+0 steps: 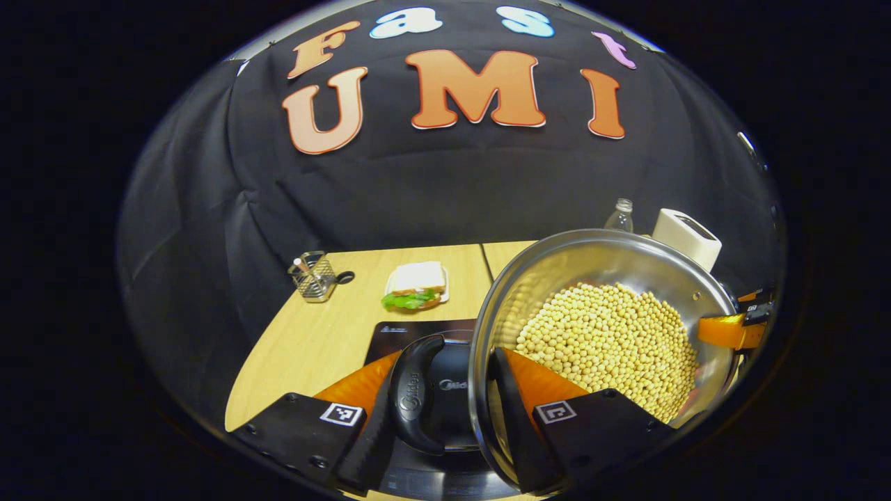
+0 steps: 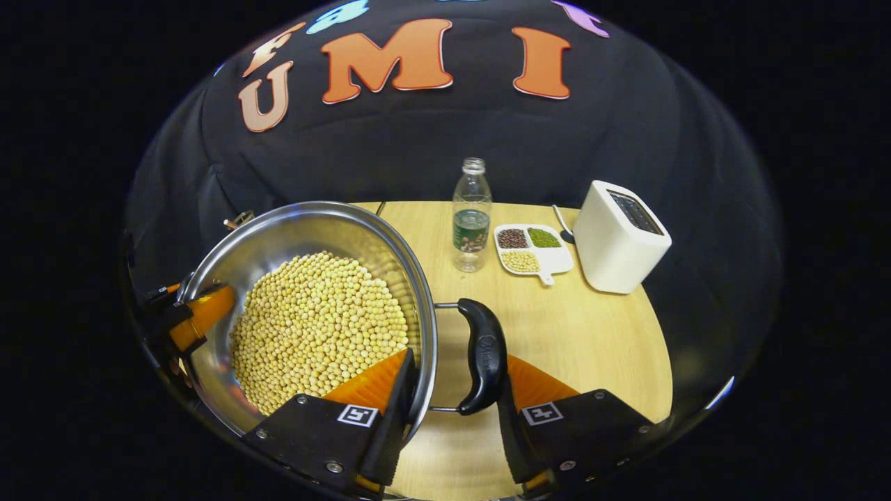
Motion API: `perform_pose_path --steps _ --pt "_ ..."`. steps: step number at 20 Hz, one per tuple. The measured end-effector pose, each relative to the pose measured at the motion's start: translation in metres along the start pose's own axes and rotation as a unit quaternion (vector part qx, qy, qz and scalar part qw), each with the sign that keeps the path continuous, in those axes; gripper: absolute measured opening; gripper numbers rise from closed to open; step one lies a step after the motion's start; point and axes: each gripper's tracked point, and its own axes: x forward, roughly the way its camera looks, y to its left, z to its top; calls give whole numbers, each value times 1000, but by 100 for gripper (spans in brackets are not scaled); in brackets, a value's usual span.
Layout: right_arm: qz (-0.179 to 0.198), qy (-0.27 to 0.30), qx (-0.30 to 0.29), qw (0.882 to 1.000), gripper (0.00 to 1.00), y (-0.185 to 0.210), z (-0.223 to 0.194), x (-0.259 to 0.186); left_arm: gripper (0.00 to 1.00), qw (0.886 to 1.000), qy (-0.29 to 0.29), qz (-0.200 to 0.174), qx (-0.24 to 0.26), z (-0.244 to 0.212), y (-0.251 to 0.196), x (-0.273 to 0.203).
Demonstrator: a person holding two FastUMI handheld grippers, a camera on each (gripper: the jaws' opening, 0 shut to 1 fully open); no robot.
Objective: First push the handle of the pot to place it horizontally, then grasp the pot with both hands and set it on the induction cooktop.
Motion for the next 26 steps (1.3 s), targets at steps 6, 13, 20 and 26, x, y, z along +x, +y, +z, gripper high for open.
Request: perform_pose_path --steps 6,13,20,26 --pt "34 6 -22 999 61 69 6 16 76 999 4 38 -11 -11 71 -5" --pt "46 18 -32 998 61 102 10 42 72 998 14 57 -26 -24 119 19" --pt "40 41 -31 998 61 126 4 70 76 997 40 54 -38 -48 125 51" --pt "38 52 -37 997 60 137 -2 83 73 996 49 54 -44 -58 126 62"
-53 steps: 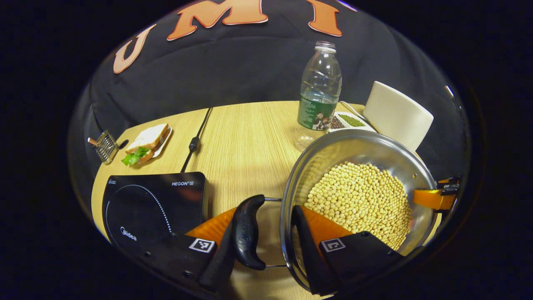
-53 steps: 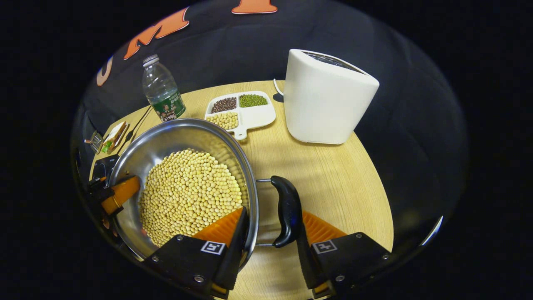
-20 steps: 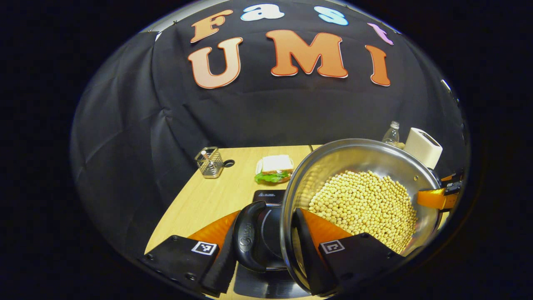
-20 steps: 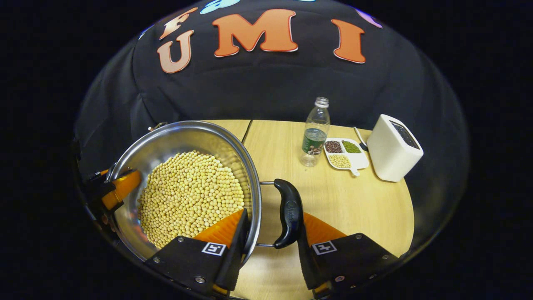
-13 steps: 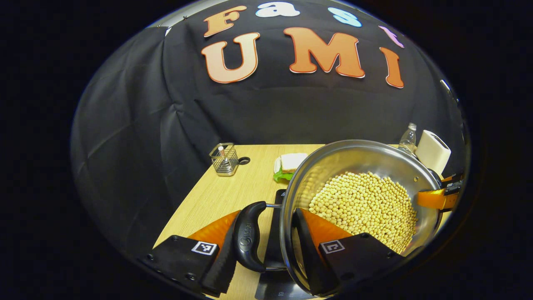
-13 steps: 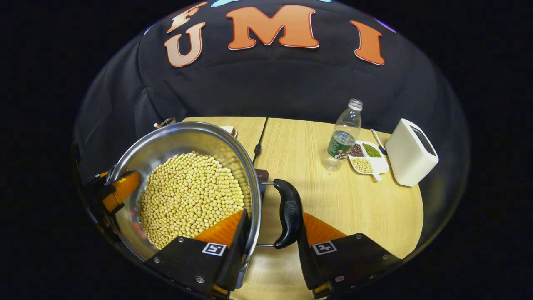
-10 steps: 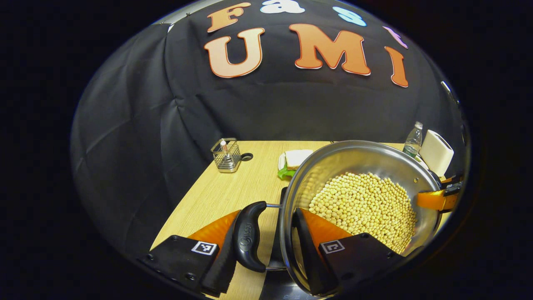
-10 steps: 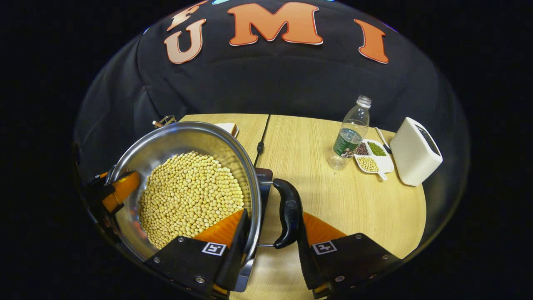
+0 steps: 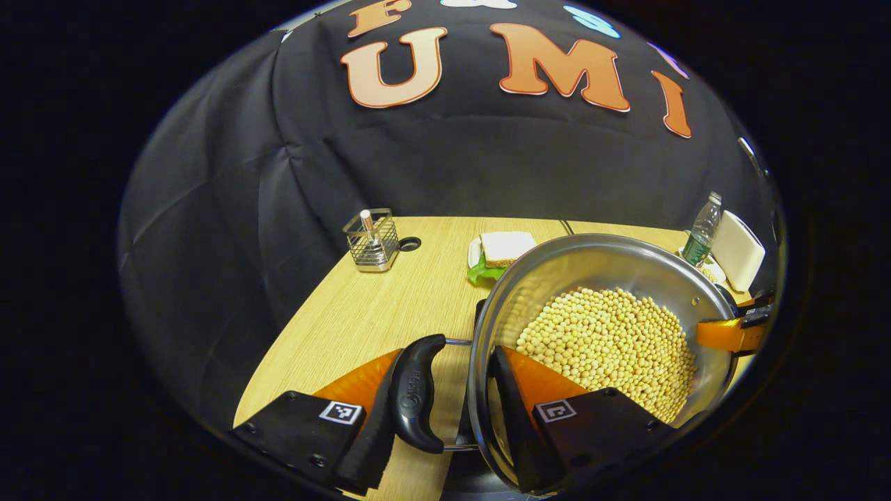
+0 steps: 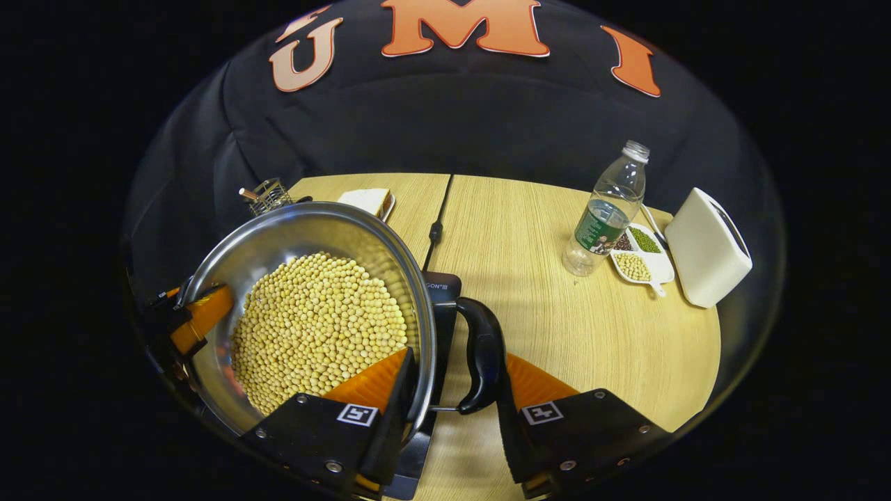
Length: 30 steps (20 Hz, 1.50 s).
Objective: First push the handle of the pot to place it horizontally, then grasp the pot with both hands and set it on the induction cooktop.
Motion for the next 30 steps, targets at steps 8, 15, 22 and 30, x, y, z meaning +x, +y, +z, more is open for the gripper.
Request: perform_pose_path --steps 8,15,22,30 --pt "-4 4 14 1000 61 1 -2 6 79 1000 2 0 -13 -3 1 5" --pt "-6 -21 6 1000 68 8 8 -8 86 1000 -1 30 5 5 8 1" --pt "-41 -190 10 981 72 -15 72 -123 90 985 -150 81 21 91 6 -70" --pt "-38 -344 -10 938 82 -39 102 -271 89 956 -292 26 -11 179 -46 -214"
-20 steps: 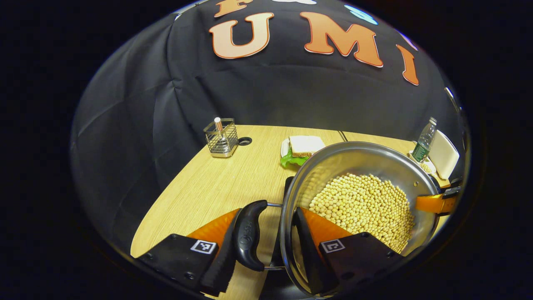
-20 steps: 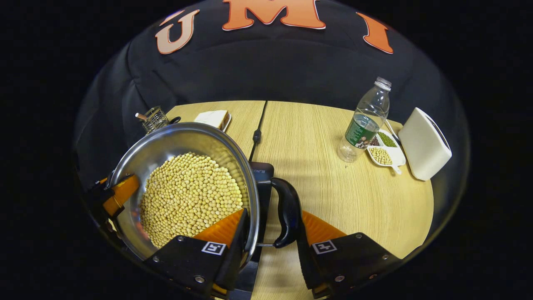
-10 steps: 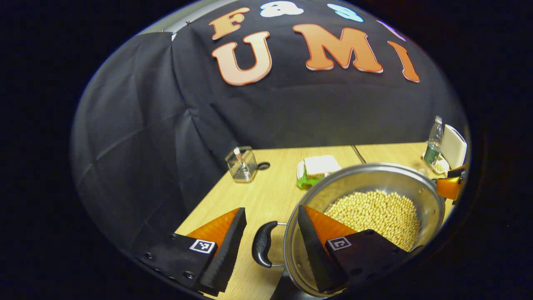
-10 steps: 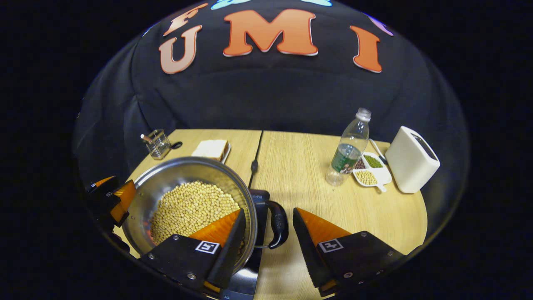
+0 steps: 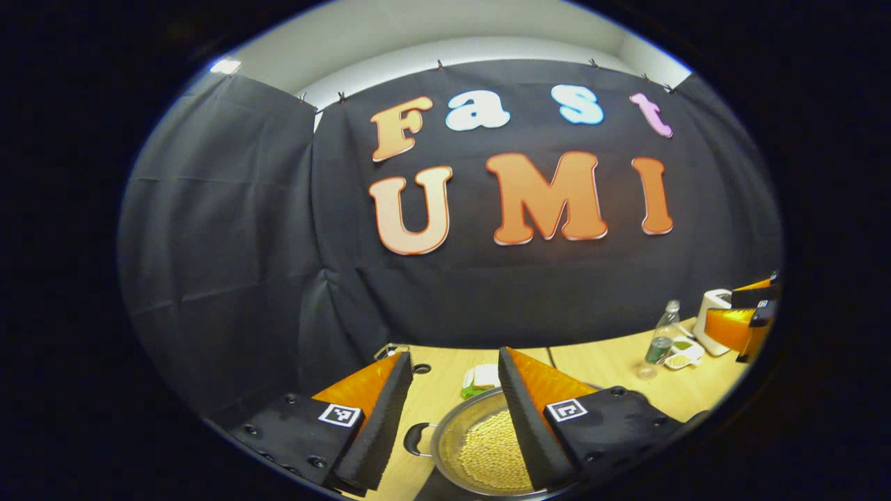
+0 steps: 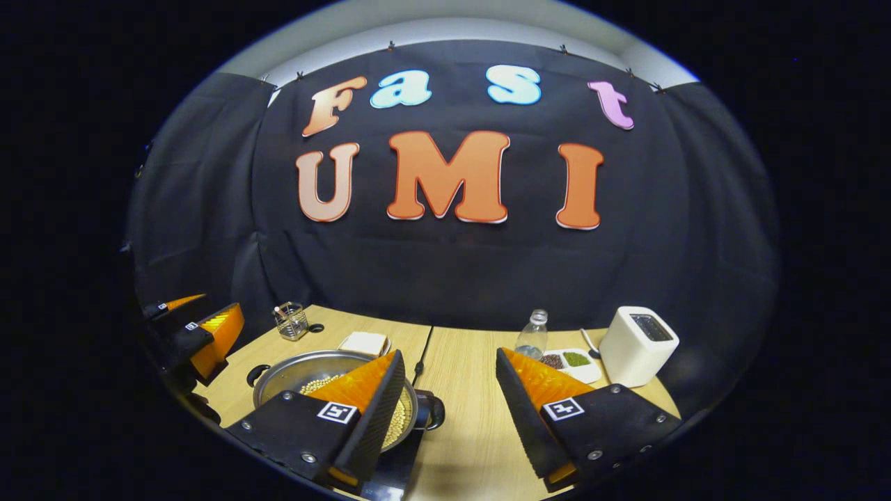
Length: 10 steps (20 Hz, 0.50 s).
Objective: First push the handle of the pot to place it horizontally, then grasp the pot with both hands and set it on the induction cooktop.
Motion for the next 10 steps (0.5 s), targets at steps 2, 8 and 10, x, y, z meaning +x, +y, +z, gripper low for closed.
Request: perform_pose_path --steps 2,8,10 --pt "-4 -31 -11 999 84 -12 20 -23 89 999 -28 -14 -18 32 -14 -22" --pt "-19 -93 -34 995 89 -51 68 -83 89 995 -80 -48 -44 91 -32 -64" --pt "-20 -110 -32 993 91 -64 81 -100 89 994 -88 -50 -48 106 -31 -77"
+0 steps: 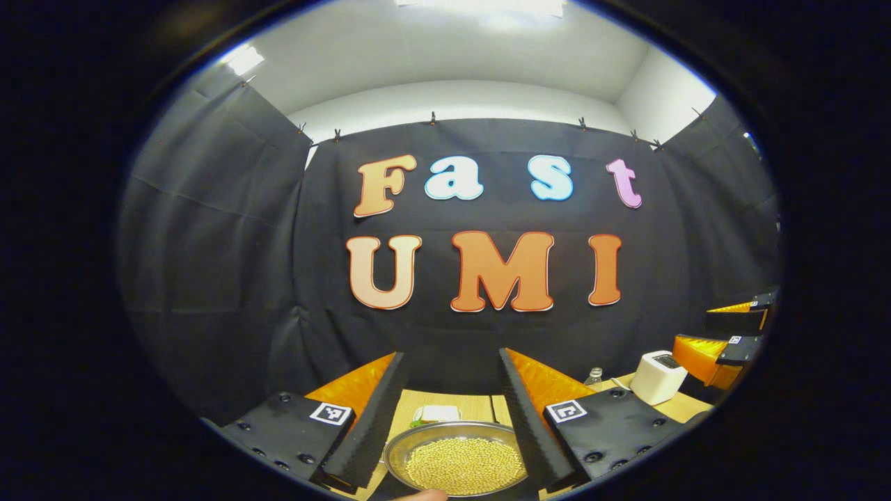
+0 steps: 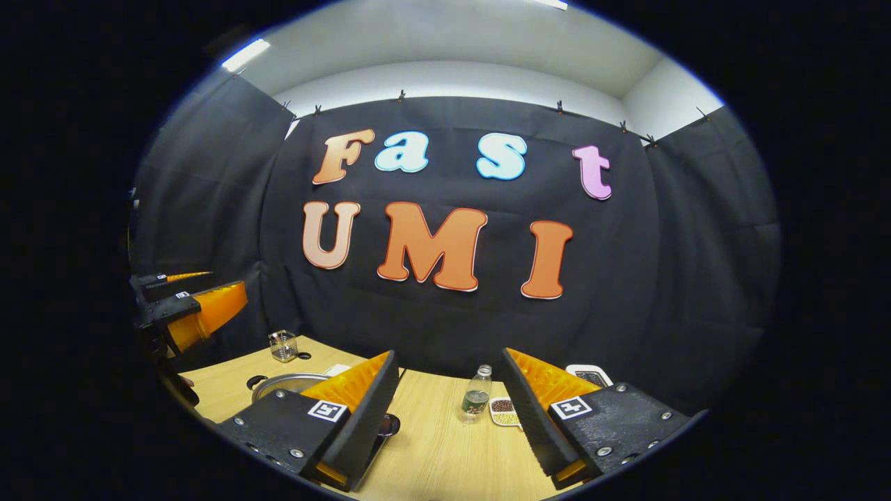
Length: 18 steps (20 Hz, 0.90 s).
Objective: First push the handle of the pot to place it horizontally, then grasp the pot with both hands and set it on the induction cooktop.
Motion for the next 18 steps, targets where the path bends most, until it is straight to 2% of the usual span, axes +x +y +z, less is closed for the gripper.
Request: perform_pose_path --steps 3,7,9,10,11,14,16,17,18 --pt "-9 -34 -4 999 97 -29 13 -13 84 1000 -24 11 -1 18 14 -20" --pt "-47 -70 1 996 95 -58 24 -27 89 998 -58 20 5 48 21 -45" --pt "-63 -84 -14 994 95 -65 26 -35 84 997 -74 27 3 56 26 -56" --pt "-63 -87 -16 994 97 -62 28 -41 87 996 -80 26 1 59 26 -62" --pt "-57 -93 -13 994 95 -59 32 -46 89 996 -86 27 0 62 27 -67" --pt "-42 -107 -3 993 95 -57 53 -57 88 994 -106 36 8 76 36 -77" --pt "-48 -110 -14 993 95 -60 58 -59 87 993 -110 37 8 79 39 -80" --pt "-54 -112 -18 992 95 -61 59 -61 89 993 -110 38 5 80 41 -85" --pt "-54 -115 -18 992 95 -59 63 -63 87 993 -112 40 5 80 44 -86"
